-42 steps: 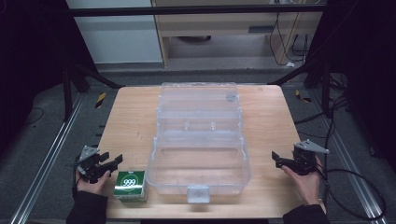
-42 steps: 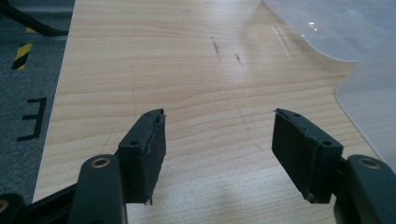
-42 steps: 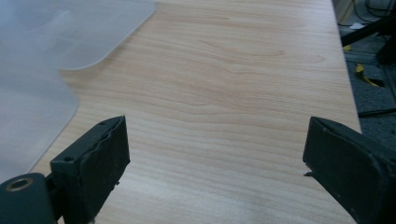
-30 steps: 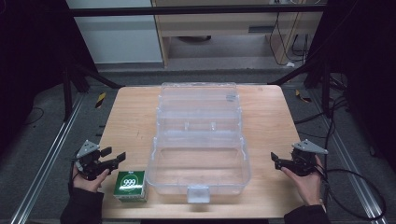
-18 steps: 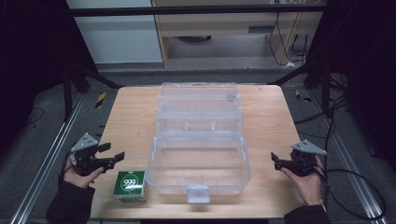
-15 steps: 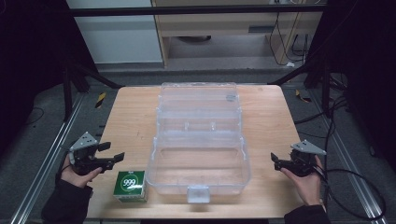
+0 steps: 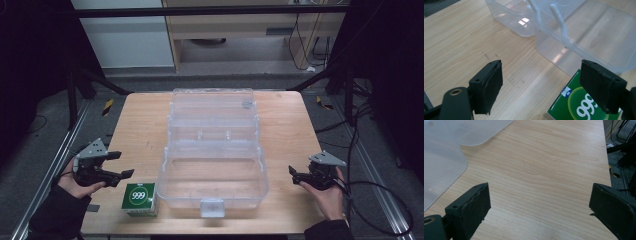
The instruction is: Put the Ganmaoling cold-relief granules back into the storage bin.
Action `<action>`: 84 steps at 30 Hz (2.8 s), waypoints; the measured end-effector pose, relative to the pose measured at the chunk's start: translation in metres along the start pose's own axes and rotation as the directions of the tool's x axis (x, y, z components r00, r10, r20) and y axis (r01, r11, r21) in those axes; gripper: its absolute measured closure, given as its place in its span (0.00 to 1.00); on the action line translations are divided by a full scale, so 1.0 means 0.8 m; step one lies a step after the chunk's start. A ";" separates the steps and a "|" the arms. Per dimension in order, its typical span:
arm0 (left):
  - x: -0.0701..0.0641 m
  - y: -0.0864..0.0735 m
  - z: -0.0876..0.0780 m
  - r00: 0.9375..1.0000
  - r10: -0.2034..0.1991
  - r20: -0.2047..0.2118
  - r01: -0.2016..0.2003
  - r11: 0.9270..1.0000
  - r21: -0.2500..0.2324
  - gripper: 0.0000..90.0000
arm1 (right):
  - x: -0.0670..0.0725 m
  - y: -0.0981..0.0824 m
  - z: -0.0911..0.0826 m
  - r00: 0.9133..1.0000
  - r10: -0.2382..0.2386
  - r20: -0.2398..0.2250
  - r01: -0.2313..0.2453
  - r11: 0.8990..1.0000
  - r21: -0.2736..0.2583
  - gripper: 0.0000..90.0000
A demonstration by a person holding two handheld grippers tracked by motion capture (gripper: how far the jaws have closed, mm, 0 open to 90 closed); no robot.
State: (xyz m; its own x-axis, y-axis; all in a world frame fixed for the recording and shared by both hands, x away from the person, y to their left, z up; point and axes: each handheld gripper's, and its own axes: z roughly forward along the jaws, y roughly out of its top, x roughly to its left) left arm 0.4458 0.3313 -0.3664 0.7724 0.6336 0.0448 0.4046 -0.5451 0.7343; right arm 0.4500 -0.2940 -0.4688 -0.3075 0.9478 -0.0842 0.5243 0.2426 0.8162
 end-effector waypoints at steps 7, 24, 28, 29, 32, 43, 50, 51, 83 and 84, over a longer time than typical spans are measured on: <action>-0.008 0.006 -0.004 0.996 0.069 0.055 -0.072 0.996 0.055 0.16 | 0.000 -0.001 0.000 1.000 -0.008 -0.002 0.008 1.000 0.006 0.04; -0.026 0.009 0.001 0.964 0.210 0.166 -0.238 0.956 0.174 0.12 | 0.002 -0.002 0.001 0.999 -0.033 -0.006 0.034 0.999 0.023 0.04; -0.031 0.010 0.004 0.953 0.235 0.191 -0.272 0.942 0.199 0.11 | 0.002 -0.003 0.001 0.999 -0.035 -0.006 0.036 0.999 0.024 0.04; -0.032 0.011 0.004 0.950 0.242 0.197 -0.281 0.938 0.204 0.11 | 0.002 -0.003 0.001 0.999 -0.035 -0.007 0.036 0.999 0.025 0.04; -0.035 0.011 0.009 0.941 0.259 0.219 -0.308 0.923 0.230 0.08 | 0.003 -0.003 0.002 0.999 -0.041 -0.010 0.042 0.999 0.032 0.03; -0.041 0.012 0.022 0.921 0.290 0.259 -0.359 0.890 0.281 0.05 | 0.003 -0.005 0.004 0.999 -0.051 -0.012 0.052 0.998 0.046 0.03; -0.045 0.010 0.031 0.908 0.311 0.281 -0.391 0.869 0.304 0.05 | 0.004 -0.006 0.004 0.998 -0.059 -0.014 0.060 0.997 0.050 0.03; -0.045 0.010 0.032 0.906 0.314 0.284 -0.396 0.865 0.308 0.05 | 0.004 -0.006 0.004 0.998 -0.060 -0.015 0.060 0.997 0.051 0.03; -0.060 -0.003 0.086 0.862 0.345 0.372 -0.484 0.780 0.397 0.06 | 0.006 -0.010 0.011 0.997 -0.079 -0.027 0.081 0.993 0.088 0.02; -0.060 -0.004 0.088 0.862 0.342 0.374 -0.483 0.780 0.398 0.06 | 0.006 -0.010 0.011 0.996 -0.080 -0.027 0.082 0.993 0.088 0.02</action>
State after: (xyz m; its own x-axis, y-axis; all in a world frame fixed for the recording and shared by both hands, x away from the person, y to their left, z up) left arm 0.4422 0.2640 -0.4187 0.9873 0.1543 0.0370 0.1379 -0.9497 0.2811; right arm 0.4511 -0.2894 -0.4807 -0.3693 0.9196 -0.1337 0.5651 0.3364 0.7533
